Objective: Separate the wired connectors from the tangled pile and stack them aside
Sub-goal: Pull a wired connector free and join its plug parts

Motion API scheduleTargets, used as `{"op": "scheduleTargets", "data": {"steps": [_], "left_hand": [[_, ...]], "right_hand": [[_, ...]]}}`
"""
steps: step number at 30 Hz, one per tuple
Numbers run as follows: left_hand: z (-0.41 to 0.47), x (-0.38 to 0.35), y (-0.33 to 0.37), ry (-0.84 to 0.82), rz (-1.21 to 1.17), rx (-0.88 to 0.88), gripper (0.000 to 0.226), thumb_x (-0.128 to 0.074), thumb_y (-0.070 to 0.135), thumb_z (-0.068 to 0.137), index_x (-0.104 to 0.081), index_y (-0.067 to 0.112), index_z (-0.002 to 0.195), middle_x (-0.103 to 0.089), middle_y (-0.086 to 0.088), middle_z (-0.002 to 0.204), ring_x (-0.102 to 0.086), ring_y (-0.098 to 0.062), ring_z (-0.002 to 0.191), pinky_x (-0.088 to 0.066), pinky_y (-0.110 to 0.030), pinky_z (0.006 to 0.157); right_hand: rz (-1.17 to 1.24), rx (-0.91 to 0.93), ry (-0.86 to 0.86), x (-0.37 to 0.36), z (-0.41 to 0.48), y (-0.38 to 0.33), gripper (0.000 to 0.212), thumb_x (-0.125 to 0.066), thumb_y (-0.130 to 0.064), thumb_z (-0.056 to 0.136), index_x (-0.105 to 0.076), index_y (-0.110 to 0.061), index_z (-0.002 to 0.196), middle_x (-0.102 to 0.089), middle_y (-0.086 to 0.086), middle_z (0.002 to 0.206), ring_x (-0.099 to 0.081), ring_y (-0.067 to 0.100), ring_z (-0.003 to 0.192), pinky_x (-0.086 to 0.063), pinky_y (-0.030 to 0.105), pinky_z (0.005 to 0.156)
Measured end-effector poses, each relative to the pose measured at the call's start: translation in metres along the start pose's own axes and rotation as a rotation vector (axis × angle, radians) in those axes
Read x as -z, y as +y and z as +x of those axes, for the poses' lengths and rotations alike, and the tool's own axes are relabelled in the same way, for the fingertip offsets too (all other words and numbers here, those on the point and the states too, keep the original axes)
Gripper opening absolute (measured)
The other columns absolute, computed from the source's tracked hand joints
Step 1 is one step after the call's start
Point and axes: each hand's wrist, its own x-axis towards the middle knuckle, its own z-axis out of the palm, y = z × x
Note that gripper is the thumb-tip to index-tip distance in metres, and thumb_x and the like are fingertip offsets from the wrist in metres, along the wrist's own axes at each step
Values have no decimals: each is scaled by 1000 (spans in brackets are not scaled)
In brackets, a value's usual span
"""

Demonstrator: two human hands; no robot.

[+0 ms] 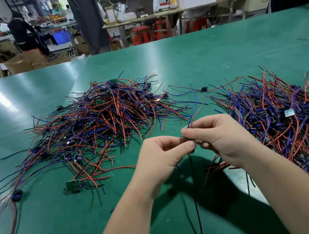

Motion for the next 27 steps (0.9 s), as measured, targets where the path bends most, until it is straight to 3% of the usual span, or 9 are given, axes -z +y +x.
{"op": "scheduleTargets", "data": {"steps": [3,6,10,14,18,21,24,26,27], "left_hand": [[-1,5,-1,-136,62,21,9,-80,16,73,-75,8,71,-72,-19,80,-55,-18,72,-41,-29,71],[-4,13,4,-397,33,85,9,-80,21,67,-75,14,70,-72,-8,73,-61,-14,64,-49,-21,64],[-9,15,6,-579,49,153,6,-73,16,72,-73,19,67,-71,0,69,-62,-8,55,-48,-17,56],[-13,15,5,-610,32,171,8,-71,13,74,-73,21,72,-71,0,71,-64,-13,57,-49,-19,54],[-12,16,4,-658,74,206,26,-65,15,81,-72,21,105,-66,6,75,-64,-10,57,-50,-16,53],[-14,14,4,-716,63,160,24,-61,16,86,-71,28,105,-67,8,79,-69,-13,64,-49,-15,55],[-12,12,6,-638,-171,40,19,-70,16,81,-73,27,96,-72,2,83,-70,-15,75,-55,-23,63],[-9,12,8,-560,-450,-31,23,-84,21,66,-75,25,87,-74,-3,84,-72,-15,75,-57,-24,63],[-7,13,10,-508,-597,-55,26,-88,24,59,-75,23,82,-74,-4,84,-71,-13,72,-57,-24,62]], "right_hand": [[109,-39,27,5,0,-6,7,-76,-7,67,-72,-9,62,-58,-2,53,-44,4,42,-34,12,40],[245,-59,132,19,2,-17,19,-73,-13,58,-66,-6,74,-61,-2,53,-51,3,42,-37,10,38],[390,-73,279,32,3,-26,7,-71,-7,76,-63,-7,77,-62,0,52,-54,3,40,-36,9,34],[427,-85,323,34,4,-23,11,-67,-5,82,-62,-4,92,-66,5,56,-56,4,41,-41,11,37],[372,-42,329,27,5,-20,6,-61,-13,90,-59,-7,90,-63,11,51,-50,9,35,-39,14,35],[375,-46,272,24,6,-18,31,-43,-33,100,-61,-10,89,-63,12,51,-51,10,35,-38,14,35],[350,-111,179,23,6,-15,25,-37,-27,103,-58,-13,100,-69,12,65,-58,13,41,-44,17,37],[237,-131,77,20,5,-10,14,-49,-7,97,-56,-10,109,-68,16,76,-59,16,45,-46,20,41],[148,-117,5,17,4,-7,22,-57,0,91,-57,-9,111,-66,18,81,-59,16,49,-46,21,45]]}}
